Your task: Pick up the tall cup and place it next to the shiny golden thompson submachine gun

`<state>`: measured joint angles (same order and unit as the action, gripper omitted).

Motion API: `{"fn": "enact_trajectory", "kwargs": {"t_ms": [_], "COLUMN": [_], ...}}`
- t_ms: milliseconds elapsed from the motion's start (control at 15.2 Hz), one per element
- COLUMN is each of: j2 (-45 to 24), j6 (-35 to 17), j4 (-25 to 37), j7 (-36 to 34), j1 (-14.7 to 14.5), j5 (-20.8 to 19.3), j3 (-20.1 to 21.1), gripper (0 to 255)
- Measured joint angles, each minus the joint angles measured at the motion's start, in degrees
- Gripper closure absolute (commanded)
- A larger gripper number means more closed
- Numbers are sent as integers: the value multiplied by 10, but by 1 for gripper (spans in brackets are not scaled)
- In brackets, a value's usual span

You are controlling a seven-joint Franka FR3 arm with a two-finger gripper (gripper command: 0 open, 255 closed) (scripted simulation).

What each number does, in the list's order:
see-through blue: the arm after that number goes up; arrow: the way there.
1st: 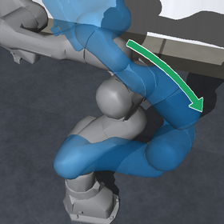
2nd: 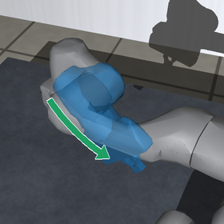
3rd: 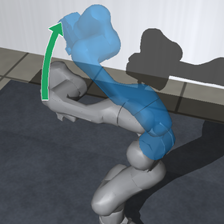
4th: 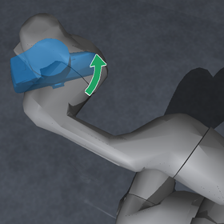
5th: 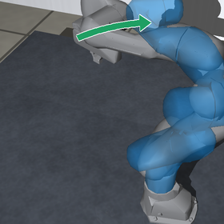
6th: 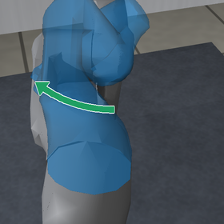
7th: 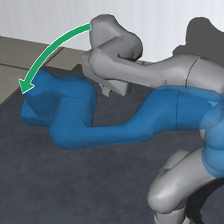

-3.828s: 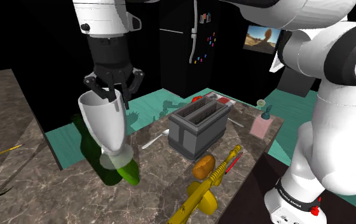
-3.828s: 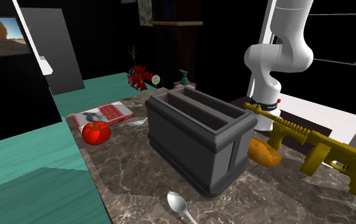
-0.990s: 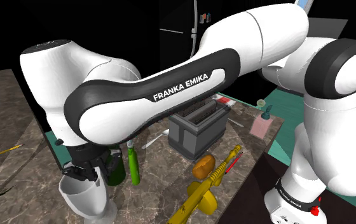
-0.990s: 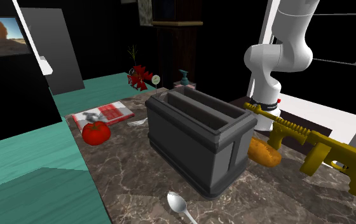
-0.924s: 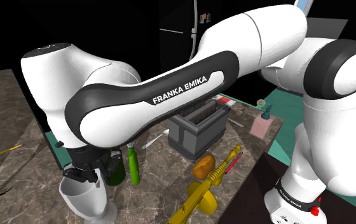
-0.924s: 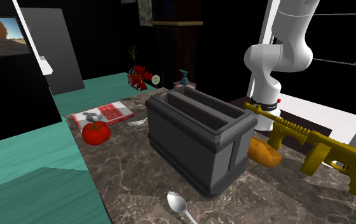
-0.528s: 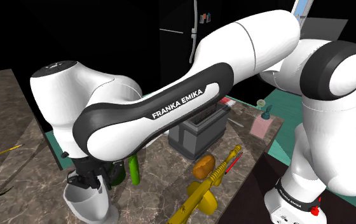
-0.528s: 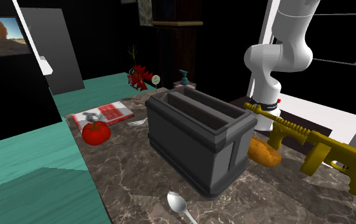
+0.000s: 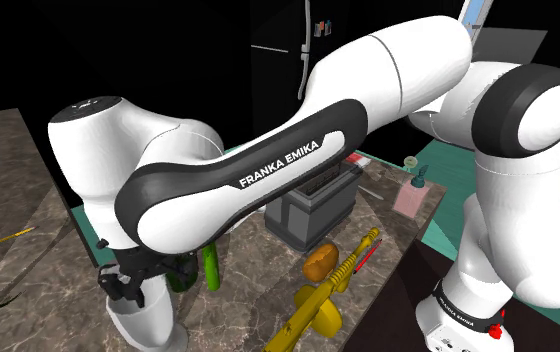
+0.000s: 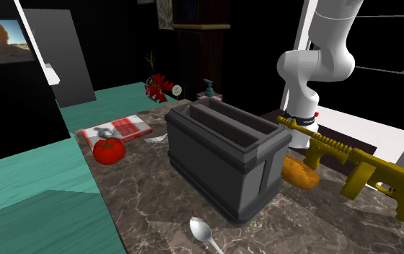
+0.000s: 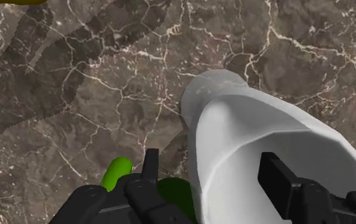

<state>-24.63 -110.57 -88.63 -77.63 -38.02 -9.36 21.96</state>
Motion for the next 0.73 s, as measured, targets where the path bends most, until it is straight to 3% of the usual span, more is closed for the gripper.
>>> {"fn": "enact_trajectory", "kwargs": {"t_ms": [264, 726], "j2": [0, 10], "j6": [0, 65], "j4": [0, 56], "j7": [0, 5], "j1": [0, -3], "j5": [0, 6], "j3": [0, 3], "gripper": [0, 0]}}
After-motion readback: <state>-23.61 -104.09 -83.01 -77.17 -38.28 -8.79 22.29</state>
